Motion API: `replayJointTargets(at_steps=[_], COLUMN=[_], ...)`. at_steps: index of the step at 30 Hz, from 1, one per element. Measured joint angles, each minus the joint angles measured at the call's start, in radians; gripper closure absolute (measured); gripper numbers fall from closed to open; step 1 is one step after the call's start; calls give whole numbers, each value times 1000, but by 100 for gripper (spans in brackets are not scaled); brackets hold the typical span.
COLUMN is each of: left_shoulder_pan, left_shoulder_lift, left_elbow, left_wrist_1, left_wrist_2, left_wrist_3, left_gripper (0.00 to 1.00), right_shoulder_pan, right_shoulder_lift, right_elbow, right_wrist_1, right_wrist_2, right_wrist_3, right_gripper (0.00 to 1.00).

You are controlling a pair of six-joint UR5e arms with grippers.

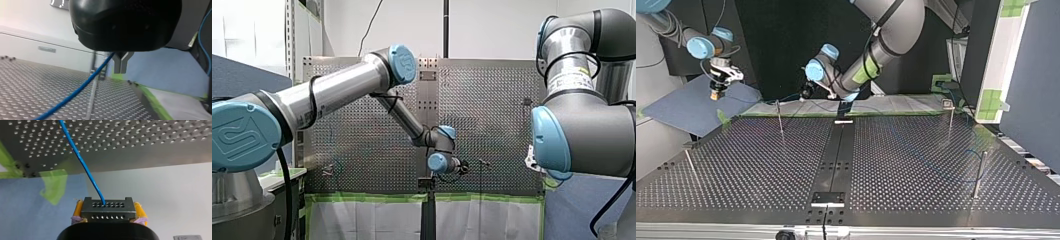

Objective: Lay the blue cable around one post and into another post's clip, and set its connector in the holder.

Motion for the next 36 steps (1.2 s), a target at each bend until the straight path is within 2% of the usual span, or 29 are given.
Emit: replayJointTargets(at_steps=[6, 13, 23, 33, 36], left_shoulder_pan=[3, 4, -4, 4, 7], left_shoulder_lift=[43, 49, 48, 46, 46], left_elbow=[-18, -19, -36, -78, -84], left_wrist_1=[1, -2, 9, 75, 74], left_wrist_2=[-2, -2, 0, 1, 0], left_wrist_3=[0, -2, -6, -69, -70], left_gripper=[98, 98, 98, 98, 98], right_shoulder_pan=[0, -4, 8, 20, 21], right_shoulder_lift=[-14, -15, -13, -8, -7], right_elbow=[4, 8, 26, 29, 29], right_wrist_1=[6, 5, -5, -14, -10], right_wrist_2=[-2, -3, -5, -10, -9], right_wrist_3=[2, 10, 8, 9, 5], right_gripper=[100, 100, 100, 100, 100])
